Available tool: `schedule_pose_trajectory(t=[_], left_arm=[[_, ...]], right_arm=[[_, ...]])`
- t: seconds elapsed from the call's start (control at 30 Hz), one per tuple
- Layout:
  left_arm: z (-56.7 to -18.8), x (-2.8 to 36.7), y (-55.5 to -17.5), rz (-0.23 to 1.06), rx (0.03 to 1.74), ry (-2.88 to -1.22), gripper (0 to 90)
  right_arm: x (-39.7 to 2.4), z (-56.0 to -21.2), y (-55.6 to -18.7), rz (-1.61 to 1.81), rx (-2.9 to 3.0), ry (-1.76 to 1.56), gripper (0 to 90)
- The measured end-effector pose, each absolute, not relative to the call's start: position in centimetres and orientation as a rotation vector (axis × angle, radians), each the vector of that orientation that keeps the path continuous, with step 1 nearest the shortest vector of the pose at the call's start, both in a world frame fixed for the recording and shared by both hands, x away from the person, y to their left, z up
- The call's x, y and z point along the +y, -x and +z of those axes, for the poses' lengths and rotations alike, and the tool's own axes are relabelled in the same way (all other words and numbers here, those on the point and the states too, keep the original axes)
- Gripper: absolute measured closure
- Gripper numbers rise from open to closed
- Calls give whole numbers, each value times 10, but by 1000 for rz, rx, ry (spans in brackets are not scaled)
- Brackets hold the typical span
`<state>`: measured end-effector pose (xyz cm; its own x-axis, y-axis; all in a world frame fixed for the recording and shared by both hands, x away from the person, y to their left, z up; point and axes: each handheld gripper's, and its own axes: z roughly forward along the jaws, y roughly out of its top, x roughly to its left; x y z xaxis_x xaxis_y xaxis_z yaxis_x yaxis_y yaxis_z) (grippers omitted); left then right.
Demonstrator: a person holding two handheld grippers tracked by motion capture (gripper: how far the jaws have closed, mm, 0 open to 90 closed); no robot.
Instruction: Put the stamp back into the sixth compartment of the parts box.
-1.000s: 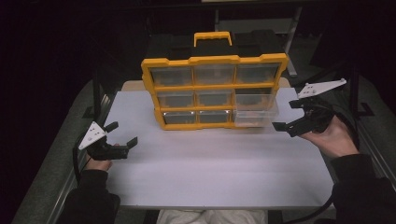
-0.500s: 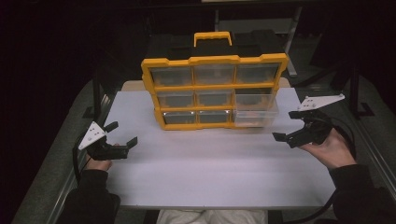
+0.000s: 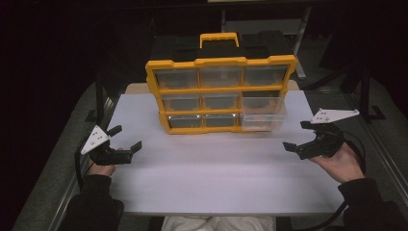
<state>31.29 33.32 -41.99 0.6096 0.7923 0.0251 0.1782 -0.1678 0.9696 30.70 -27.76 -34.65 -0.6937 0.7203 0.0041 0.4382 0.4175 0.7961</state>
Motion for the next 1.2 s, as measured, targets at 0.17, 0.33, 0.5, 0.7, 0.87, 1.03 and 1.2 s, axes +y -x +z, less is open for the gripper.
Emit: schedule_pose_trajectory(t=[0.17,0.33,0.5,0.7,0.87,1.03,1.2], left_arm=[[-420,333,-313,664,810,-1684,0],[-420,333,-312,664,810,-1684,0],[-420,333,-312,665,808,-1684,0],[-420,333,-312,664,807,-1685,0],[-420,332,-311,663,806,-1688,0],[-421,331,-312,660,802,-1695,0],[-421,331,-312,661,795,-1703,0]], right_arm=[[-280,-357,-305,1175,2331,-1028,0],[-282,-370,-303,1183,2337,-1061,0],[-282,-381,-301,1178,2347,-1081,0],[-283,-390,-297,1179,2332,-1096,0],[-284,-400,-294,1168,2337,-1109,0],[-284,-408,-289,1150,2345,-1112,0],[-286,-417,-286,1139,2350,-1145,0]])
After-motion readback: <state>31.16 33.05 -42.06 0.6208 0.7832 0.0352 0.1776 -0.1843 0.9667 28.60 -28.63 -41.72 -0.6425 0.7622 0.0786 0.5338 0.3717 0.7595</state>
